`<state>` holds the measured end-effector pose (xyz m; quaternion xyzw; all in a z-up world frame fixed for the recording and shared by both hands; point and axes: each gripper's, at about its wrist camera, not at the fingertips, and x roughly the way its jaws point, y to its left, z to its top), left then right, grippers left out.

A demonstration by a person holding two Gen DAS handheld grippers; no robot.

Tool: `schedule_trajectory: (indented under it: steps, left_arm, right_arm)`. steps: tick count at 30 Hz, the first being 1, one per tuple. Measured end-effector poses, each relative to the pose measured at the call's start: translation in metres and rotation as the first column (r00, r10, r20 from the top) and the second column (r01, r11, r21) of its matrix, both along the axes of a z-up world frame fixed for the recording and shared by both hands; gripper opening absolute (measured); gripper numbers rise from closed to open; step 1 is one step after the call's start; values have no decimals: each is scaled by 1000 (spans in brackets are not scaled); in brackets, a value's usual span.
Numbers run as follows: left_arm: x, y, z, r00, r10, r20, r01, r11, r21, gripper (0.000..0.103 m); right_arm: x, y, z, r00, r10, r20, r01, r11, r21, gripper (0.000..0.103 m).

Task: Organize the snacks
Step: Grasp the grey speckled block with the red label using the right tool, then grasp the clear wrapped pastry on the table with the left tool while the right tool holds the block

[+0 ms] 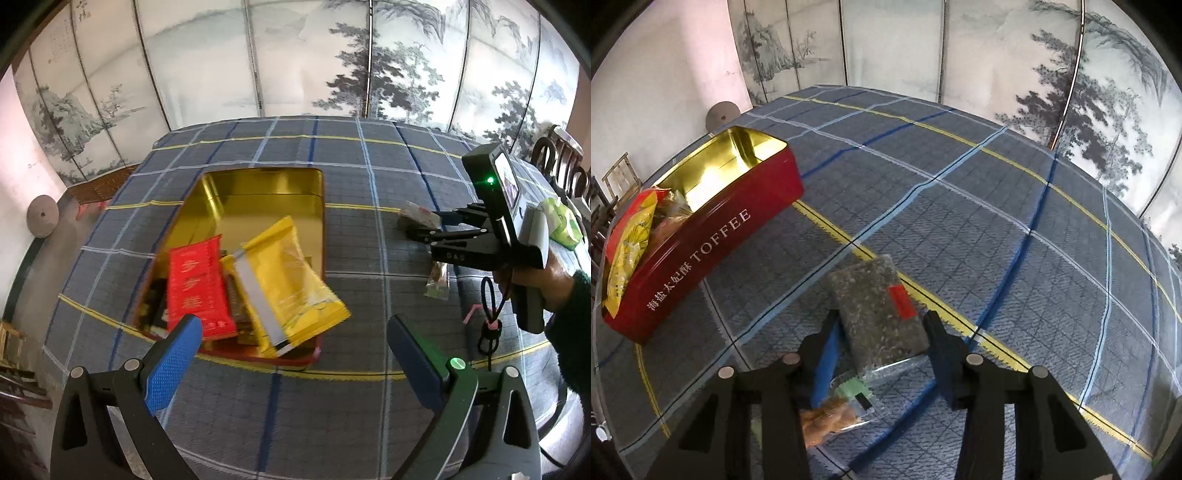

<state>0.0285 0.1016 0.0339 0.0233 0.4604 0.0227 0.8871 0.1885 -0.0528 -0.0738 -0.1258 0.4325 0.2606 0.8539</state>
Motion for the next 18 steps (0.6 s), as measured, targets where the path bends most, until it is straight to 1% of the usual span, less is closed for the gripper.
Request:
schedule_trajectory:
  steps: [3, 8, 14, 18]
  left_arm:
    - [5, -9, -2, 1000, -15, -3, 15, 1000, -4, 100]
    - [10, -19, -5, 999, -34, -2, 34, 999, -4, 100]
    - [15, -35, -7, 998, -66, 3, 66, 998, -8, 99]
    - [20, -53, -9, 993, -116, 19, 115, 993, 5, 99]
  right_arm:
    - [-3, -4, -1, 1000, -15, 11, 15, 1000, 17, 42]
    - [-7, -16, -2, 998, -63, 30, 62, 998, 18, 42]
    - [-14, -49, -3, 983, -176, 45, 176, 984, 9, 42]
    - [-23, -76, -4, 965, -257, 53, 257, 966, 2, 42]
